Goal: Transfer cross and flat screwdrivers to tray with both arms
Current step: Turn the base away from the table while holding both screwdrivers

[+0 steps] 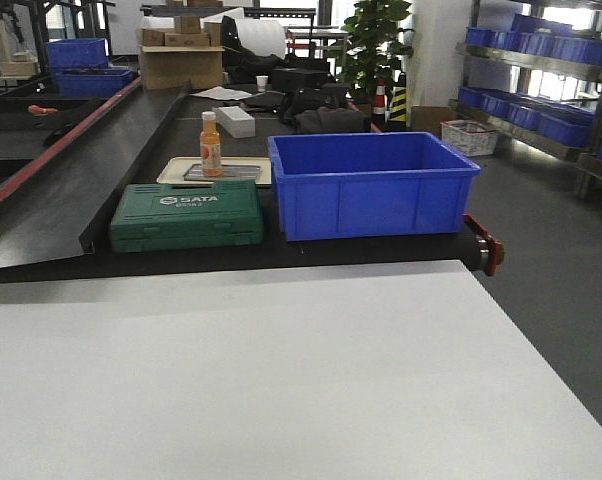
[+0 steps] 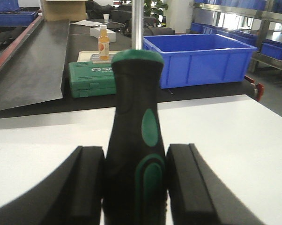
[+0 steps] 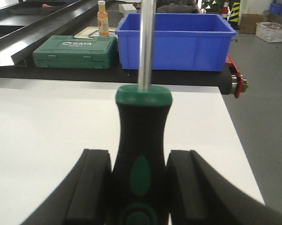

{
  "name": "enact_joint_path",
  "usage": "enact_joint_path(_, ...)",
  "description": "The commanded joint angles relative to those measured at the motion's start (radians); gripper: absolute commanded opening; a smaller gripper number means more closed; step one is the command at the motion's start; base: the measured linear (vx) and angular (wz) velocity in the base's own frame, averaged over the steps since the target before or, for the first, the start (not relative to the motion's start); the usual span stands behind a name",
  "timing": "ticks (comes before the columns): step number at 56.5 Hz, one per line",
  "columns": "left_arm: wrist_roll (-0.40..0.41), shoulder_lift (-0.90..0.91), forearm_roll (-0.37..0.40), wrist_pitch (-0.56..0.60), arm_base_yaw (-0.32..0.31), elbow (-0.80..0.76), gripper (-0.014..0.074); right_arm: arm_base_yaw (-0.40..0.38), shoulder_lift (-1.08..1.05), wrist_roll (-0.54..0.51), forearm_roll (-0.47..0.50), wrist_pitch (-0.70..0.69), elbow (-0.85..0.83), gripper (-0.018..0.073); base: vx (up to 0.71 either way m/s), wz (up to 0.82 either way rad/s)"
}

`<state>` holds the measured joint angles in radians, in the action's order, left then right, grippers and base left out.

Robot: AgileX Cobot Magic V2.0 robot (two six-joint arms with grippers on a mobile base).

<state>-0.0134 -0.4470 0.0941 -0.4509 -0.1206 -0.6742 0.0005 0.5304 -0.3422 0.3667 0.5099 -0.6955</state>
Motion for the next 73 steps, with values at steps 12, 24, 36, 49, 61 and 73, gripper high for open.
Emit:
enact_joint_path(12, 0.000, -0.005, 0.008, 0.094, 0.001, -0.030, -0.0006, -0.002, 0.003, -0.005, 0.013, -0.090, -0.031, -0.0008, -0.29, -0.27)
enact_joint_path(24, 0.000, -0.005, 0.008, 0.094, 0.001, -0.030, -0.0006, -0.002, 0.003, -0.005, 0.013, -0.090, -0.031, -0.0008, -0.27, -0.34)
enact_joint_path(36, 0.000, -0.005, 0.008, 0.094, 0.001, -0.030, -0.0006, -0.002, 0.003, -0.005, 0.013, -0.090, -0.031, -0.0008, -0.24, -0.42)
enact_joint_path(49, 0.000, -0.005, 0.008, 0.094, 0.001, -0.030, -0.0006, -0.002, 0.003, -0.005, 0.013, -0.090, -0.031, -0.0008, -0.18, -0.54)
enact_joint_path(61, 0.000, -0.005, 0.008, 0.093, 0.001, -0.030, -0.0006, -0.002, 0.003, -0.005, 0.013, -0.090, -0.031, -0.0008, -0.12, -0.62)
enact_joint_path(73, 0.000, -0.005, 0.008, 0.093, 0.001, -0.030, -0.0006, -0.002, 0.003, -0.005, 0.013, -0.090, -0.031, -0.0008, -0.03, -0.71)
